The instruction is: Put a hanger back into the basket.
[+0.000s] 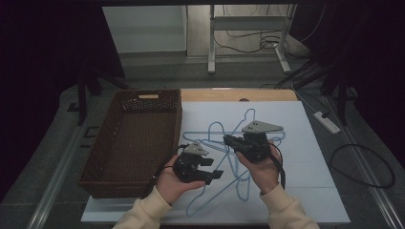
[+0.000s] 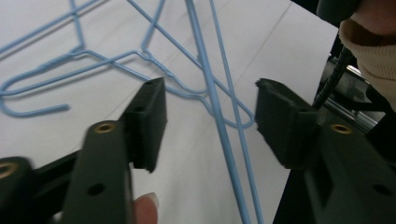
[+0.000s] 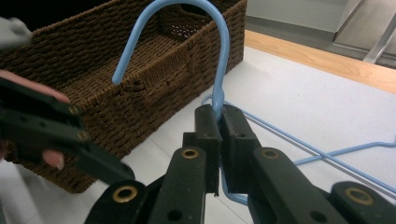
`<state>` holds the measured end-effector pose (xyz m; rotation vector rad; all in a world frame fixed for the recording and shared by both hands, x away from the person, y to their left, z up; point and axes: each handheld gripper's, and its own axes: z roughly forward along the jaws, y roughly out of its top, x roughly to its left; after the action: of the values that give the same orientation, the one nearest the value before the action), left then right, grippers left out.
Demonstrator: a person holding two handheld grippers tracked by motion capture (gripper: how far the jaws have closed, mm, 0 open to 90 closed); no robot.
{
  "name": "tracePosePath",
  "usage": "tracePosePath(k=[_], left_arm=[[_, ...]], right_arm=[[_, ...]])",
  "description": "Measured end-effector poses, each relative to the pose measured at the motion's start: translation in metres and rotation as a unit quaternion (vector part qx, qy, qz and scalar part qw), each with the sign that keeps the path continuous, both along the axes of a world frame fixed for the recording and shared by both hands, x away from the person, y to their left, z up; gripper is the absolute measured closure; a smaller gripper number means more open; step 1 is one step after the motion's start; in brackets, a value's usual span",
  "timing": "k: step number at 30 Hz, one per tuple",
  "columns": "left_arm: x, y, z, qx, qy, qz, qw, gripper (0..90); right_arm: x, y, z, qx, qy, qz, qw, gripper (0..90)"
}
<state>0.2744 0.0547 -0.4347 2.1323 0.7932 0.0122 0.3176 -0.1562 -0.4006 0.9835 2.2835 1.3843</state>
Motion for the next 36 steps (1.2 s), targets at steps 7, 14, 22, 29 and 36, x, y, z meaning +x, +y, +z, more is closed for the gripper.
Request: tracePosePath(k=[7, 14, 22, 29, 36], left_arm=[[0.003, -0.009, -0.006, 0.005, 0.02, -0.01, 0.9997, 74.0], [0.003, -0.004, -0.007, -0.013, 0.021, 0.017, 0.9995, 85.2], [0.002, 0.002, -0.002, -0.047, 0.007, 0.033, 0.9983, 86.3], [0.001, 0.009, 0.003, -0.063, 0.002, 0.037, 0.9973, 86.3], [0.0, 0.018, 0.008, -0.072, -0.006, 0.042, 0.9965, 86.3]], right_arm=[[-0.003, -0.001, 0.002, 0.007, -0.002, 0.002, 1.0, 86.7], [-0.005, -0.005, 0.005, 0.021, -0.005, 0.006, 0.9998, 86.1], [-0.014, -0.019, 0.01, 0.041, -0.035, 0.013, 0.9984, 76.0], [-0.026, -0.035, 0.008, 0.051, -0.079, 0.019, 0.9954, 48.4], [-0.03, -0.067, -0.013, 0.045, -0.095, 0.004, 0.9945, 36.1]])
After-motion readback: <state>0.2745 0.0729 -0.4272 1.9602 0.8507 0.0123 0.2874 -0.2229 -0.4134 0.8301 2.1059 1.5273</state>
